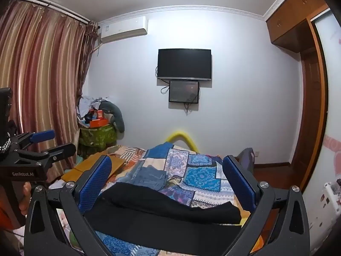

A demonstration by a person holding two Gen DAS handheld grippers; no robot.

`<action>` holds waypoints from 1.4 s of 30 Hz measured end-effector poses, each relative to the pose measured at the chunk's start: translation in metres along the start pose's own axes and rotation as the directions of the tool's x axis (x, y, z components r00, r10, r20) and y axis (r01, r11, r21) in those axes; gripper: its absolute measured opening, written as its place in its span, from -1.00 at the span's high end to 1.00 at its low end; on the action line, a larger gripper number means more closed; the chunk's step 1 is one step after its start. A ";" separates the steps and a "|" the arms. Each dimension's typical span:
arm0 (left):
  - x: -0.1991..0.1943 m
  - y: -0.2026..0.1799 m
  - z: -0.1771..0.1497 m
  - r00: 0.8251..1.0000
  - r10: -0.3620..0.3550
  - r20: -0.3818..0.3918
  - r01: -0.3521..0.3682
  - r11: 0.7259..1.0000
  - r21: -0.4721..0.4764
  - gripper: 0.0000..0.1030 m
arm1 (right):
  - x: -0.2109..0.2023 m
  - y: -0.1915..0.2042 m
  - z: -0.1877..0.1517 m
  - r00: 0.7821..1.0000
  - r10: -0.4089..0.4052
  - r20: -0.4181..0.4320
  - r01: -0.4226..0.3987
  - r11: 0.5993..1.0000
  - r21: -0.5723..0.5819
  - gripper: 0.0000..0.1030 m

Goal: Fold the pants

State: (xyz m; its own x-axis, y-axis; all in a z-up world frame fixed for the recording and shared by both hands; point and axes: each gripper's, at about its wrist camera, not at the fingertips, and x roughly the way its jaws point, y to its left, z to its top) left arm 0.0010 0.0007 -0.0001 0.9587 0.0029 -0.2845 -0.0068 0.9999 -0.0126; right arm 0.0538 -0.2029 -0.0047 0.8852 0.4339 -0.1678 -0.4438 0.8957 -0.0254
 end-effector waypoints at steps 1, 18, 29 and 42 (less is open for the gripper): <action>0.000 0.001 0.000 1.000 -0.001 0.002 0.001 1.000 -0.001 -1.00 | 0.000 0.001 -0.001 1.000 0.001 -0.001 -0.001 1.000 0.001 -1.00; 0.000 0.000 -0.003 0.999 -0.011 0.038 0.011 1.000 0.007 -1.00 | -0.004 -0.003 0.001 1.000 -0.016 0.019 0.016 1.000 -0.008 -1.00; 0.003 -0.001 -0.002 0.999 0.001 0.034 -0.001 1.000 0.001 -1.00 | -0.003 -0.003 0.000 1.000 -0.007 0.022 0.007 1.000 -0.002 -1.00; 0.010 0.001 -0.001 0.999 0.012 0.033 -0.011 1.000 -0.012 -1.00 | 0.001 0.000 -0.005 1.000 0.007 0.020 -0.007 1.000 -0.005 -1.00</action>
State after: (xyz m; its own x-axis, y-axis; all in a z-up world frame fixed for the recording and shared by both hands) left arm 0.0100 0.0020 -0.0040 0.9674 0.0151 -0.2527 -0.0212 0.9996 -0.0212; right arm 0.0542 -0.2026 -0.0097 0.8847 0.4420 -0.1483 -0.4506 0.8922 -0.0290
